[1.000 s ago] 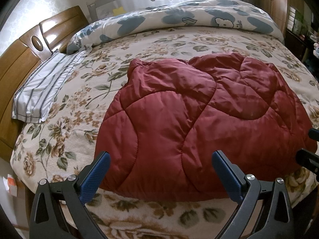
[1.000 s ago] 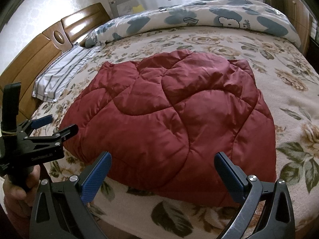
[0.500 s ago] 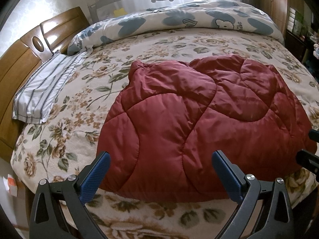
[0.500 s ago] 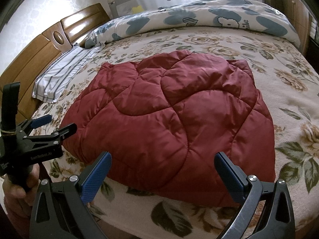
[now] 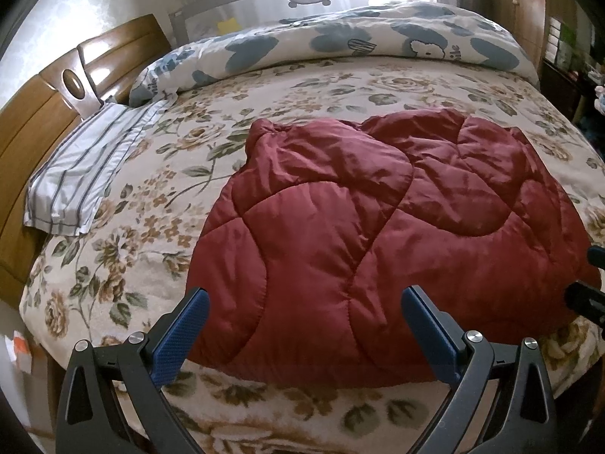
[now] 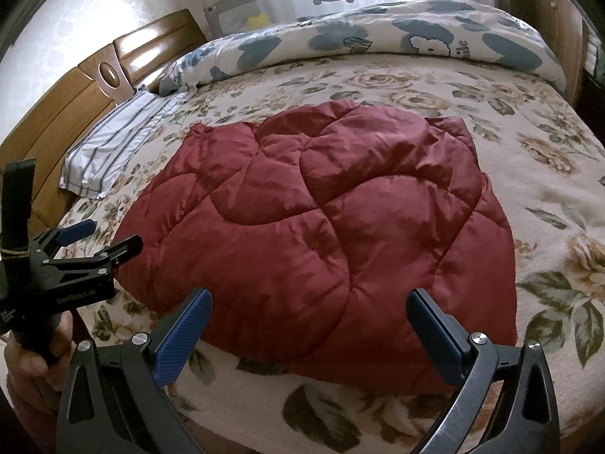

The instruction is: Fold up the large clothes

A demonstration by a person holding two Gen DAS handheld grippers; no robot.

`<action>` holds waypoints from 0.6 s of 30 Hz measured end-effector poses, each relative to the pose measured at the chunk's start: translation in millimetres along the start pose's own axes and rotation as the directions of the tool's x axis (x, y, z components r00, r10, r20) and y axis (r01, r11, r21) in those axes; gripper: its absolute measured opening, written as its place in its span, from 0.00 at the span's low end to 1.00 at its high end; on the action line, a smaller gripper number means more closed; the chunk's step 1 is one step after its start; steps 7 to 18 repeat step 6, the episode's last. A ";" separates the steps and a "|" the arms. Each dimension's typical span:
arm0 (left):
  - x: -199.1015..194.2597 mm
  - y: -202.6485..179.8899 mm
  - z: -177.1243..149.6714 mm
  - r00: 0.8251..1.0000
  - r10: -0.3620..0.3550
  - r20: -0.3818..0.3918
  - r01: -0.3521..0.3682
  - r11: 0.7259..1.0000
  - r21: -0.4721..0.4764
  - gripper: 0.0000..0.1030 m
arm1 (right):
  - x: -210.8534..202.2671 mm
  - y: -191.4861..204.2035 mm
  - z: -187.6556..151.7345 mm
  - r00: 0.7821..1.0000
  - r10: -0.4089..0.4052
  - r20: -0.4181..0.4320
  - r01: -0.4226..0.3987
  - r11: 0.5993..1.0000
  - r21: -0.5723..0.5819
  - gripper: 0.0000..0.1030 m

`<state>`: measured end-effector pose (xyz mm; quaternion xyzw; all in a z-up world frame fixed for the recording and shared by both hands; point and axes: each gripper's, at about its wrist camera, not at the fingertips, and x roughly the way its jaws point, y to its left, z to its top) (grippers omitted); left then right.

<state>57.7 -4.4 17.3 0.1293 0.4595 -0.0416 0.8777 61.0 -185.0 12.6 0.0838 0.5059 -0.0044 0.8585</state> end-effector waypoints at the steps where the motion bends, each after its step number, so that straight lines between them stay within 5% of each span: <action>1: 0.8 1.3 0.6 1.000 0.000 0.001 0.000 1.000 -0.003 0.98 | 0.0 -1.0 0.4 1.000 -0.003 0.000 0.003 1.000 0.002 1.00; 18: 9.3 12.4 4.2 1.000 -0.029 -0.012 0.029 0.999 -0.043 0.98 | 4.3 -6.5 -0.3 1.000 -0.022 -0.002 0.022 1.000 0.014 1.00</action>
